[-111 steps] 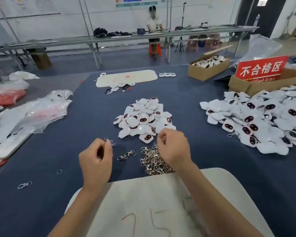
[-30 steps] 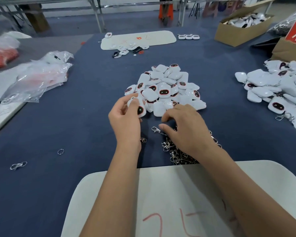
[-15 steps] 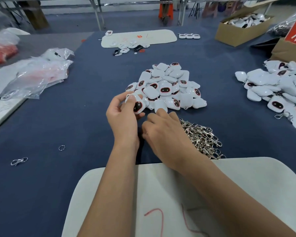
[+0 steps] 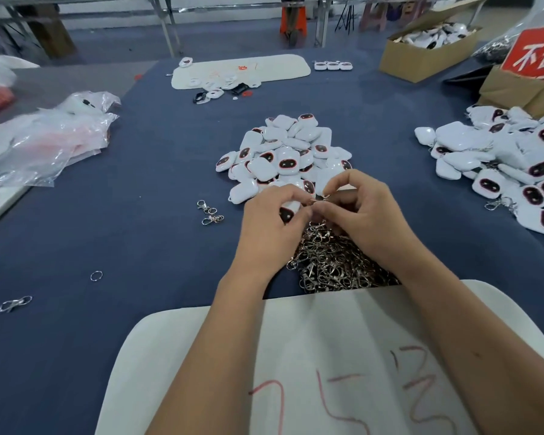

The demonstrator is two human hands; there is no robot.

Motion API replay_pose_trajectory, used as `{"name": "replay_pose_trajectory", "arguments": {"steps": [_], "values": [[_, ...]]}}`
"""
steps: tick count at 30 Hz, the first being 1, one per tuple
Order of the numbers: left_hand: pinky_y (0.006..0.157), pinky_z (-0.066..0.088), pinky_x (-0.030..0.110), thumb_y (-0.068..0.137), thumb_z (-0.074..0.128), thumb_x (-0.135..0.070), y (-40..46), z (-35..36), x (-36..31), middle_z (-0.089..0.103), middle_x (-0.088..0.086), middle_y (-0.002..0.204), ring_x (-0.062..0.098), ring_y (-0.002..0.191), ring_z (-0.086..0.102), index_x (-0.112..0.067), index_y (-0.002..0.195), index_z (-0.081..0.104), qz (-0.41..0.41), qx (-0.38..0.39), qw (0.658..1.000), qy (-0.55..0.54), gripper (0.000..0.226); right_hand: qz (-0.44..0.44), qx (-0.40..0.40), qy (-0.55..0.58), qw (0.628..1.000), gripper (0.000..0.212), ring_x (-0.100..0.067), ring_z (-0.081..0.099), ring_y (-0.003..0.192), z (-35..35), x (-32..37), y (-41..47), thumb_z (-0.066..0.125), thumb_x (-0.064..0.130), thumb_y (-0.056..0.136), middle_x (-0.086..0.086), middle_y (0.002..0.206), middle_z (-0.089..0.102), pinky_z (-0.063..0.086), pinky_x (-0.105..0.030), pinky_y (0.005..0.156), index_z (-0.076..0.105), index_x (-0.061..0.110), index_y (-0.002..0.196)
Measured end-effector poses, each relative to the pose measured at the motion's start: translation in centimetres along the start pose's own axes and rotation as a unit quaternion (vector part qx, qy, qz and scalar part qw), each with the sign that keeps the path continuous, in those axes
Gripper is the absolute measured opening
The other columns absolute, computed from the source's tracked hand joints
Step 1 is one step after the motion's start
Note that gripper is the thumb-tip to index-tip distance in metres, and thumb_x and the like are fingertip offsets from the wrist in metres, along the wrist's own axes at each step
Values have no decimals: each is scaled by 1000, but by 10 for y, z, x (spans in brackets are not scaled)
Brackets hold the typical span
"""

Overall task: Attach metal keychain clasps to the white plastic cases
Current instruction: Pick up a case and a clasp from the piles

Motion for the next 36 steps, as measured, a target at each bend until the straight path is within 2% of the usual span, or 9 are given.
{"name": "replay_pose_trajectory", "arguments": {"steps": [2, 6, 15, 21, 23, 27, 31, 33, 36], "values": [[78, 56, 39, 89, 75, -20, 0, 0, 5, 69, -17, 86, 9, 84, 64, -26, 83, 74, -9, 1, 1000, -13, 10, -9, -12, 17, 1000, 18, -12, 59, 55, -1, -3, 0, 81, 15, 90, -8, 73, 76, 50, -24, 54, 65, 7, 92], [72, 39, 12, 92, 68, -22, 0, -3, 0, 68, -14, 84, 3, 87, 59, -25, 81, 70, 11, -18, 1000, 10, 11, -16, -49, 10, 999, 9, -5, 62, 61, -7, -9, 0, 82, 19, 90, -3, 76, 76, 49, -21, 59, 74, 16, 88], [72, 37, 6, 90, 67, -24, 2, -4, 8, 67, -17, 82, 0, 85, 58, -28, 77, 66, -10, -39, 999, 13, 14, -2, -74, 53, 996, 8, -5, 60, 55, -12, -15, 3, 73, 9, 95, -2, 76, 76, 49, -20, 53, 75, 13, 89], [79, 47, 15, 94, 65, -23, 3, -1, 7, 69, -24, 83, -1, 83, 62, -28, 82, 72, -19, -50, 998, -18, 15, 0, -88, 82, 993, 14, -16, 66, 75, -15, -14, 3, 67, 4, 98, -3, 87, 77, 54, -26, 58, 72, 14, 89], [77, 56, 31, 96, 57, -15, 2, -2, 6, 70, -24, 86, 1, 77, 63, -32, 93, 75, -30, -56, 996, -68, 24, 0, -85, 101, 991, 15, -19, 71, 85, -15, -15, 3, 63, 2, 100, -4, 96, 79, 55, -26, 59, 69, 12, 91], [71, 56, 35, 90, 59, -15, 2, -6, 0, 72, -9, 90, 15, 72, 62, -44, 121, 65, -17, -73, 994, -77, 43, -6, -74, 102, 992, 12, -16, 72, 79, -13, -14, 2, 67, 4, 98, -7, 89, 80, 53, -24, 59, 72, 12, 91], [76, 61, 52, 87, 71, -17, 1, -5, 6, 75, -4, 89, 21, 83, 72, -40, 102, 63, -53, -79, 990, -105, 28, -10, -78, 112, 991, 11, -6, 70, 72, -13, -14, 1, 73, 5, 94, -5, 83, 80, 51, -15, 61, 79, 14, 93], [75, 61, 44, 88, 74, -15, 2, -6, 5, 75, -9, 87, 16, 82, 73, -38, 91, 64, -44, -78, 992, -87, 26, -17, -75, 119, 990, 12, -7, 71, 72, -12, -13, 1, 74, 4, 93, -5, 83, 80, 51, -14, 64, 79, 15, 93], [66, 47, 17, 87, 76, -15, 2, -1, 0, 70, -14, 82, 5, 73, 64, -32, 87, 63, -23, -58, 995, -78, 21, -26, -64, 121, 990, 10, -15, 74, 77, -11, -10, 1, 76, 6, 92, -8, 85, 79, 54, -18, 68, 76, 16, 90]]}}
Point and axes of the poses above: each hand's wrist, its own y-axis towards the middle knuckle, its own z-axis out of the palm, x = y × z, the point moved 10 cm from there along y, towards the middle knuckle
